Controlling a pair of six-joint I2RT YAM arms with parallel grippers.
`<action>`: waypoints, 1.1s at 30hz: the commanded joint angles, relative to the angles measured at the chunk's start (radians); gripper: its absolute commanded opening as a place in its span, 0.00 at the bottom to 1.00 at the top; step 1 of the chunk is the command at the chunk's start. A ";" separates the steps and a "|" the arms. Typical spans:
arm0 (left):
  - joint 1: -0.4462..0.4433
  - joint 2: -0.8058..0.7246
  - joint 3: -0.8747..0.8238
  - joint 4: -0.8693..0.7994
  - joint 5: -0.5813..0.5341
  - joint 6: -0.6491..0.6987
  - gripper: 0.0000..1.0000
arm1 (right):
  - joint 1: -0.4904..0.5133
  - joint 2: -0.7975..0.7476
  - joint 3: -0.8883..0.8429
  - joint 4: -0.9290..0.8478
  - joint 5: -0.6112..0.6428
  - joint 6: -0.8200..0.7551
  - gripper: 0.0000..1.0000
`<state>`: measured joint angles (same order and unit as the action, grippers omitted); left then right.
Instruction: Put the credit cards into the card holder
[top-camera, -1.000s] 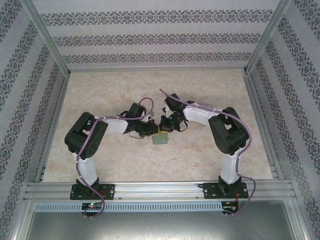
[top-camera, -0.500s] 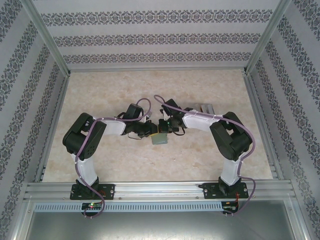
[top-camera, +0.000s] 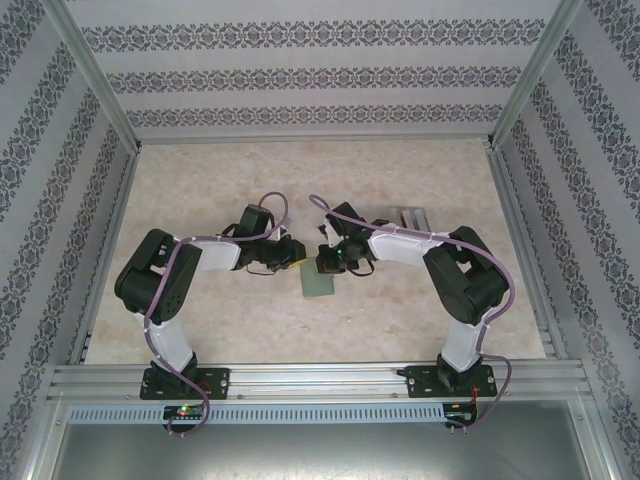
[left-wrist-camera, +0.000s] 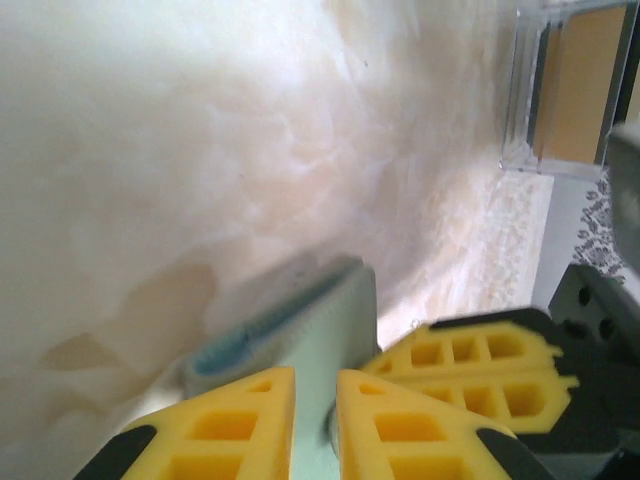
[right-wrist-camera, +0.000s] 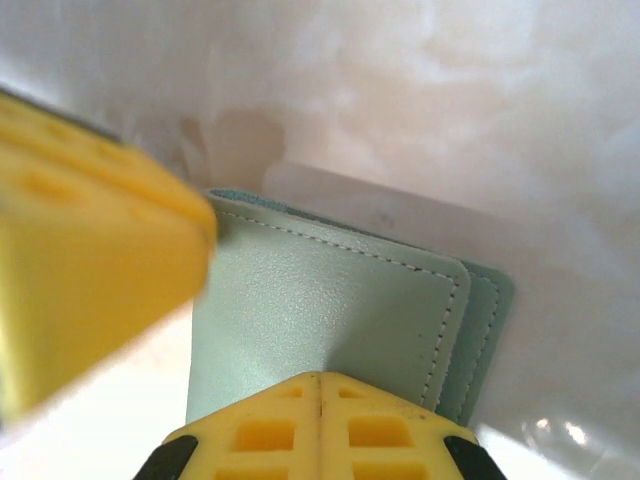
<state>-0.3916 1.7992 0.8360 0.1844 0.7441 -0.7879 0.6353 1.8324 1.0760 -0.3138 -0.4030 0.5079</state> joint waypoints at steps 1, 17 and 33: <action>0.004 -0.032 0.010 -0.095 -0.058 0.086 0.19 | -0.019 -0.036 0.033 -0.119 -0.081 -0.010 0.06; 0.005 -0.023 -0.039 -0.070 -0.089 0.210 0.22 | -0.024 -0.060 0.093 -0.158 -0.085 0.005 0.14; 0.005 -0.025 -0.056 -0.049 -0.080 0.220 0.26 | 0.041 -0.009 0.113 -0.261 0.068 0.060 0.33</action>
<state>-0.3904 1.7870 0.8001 0.1406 0.6796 -0.6003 0.6487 1.7977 1.1584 -0.5068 -0.4129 0.5514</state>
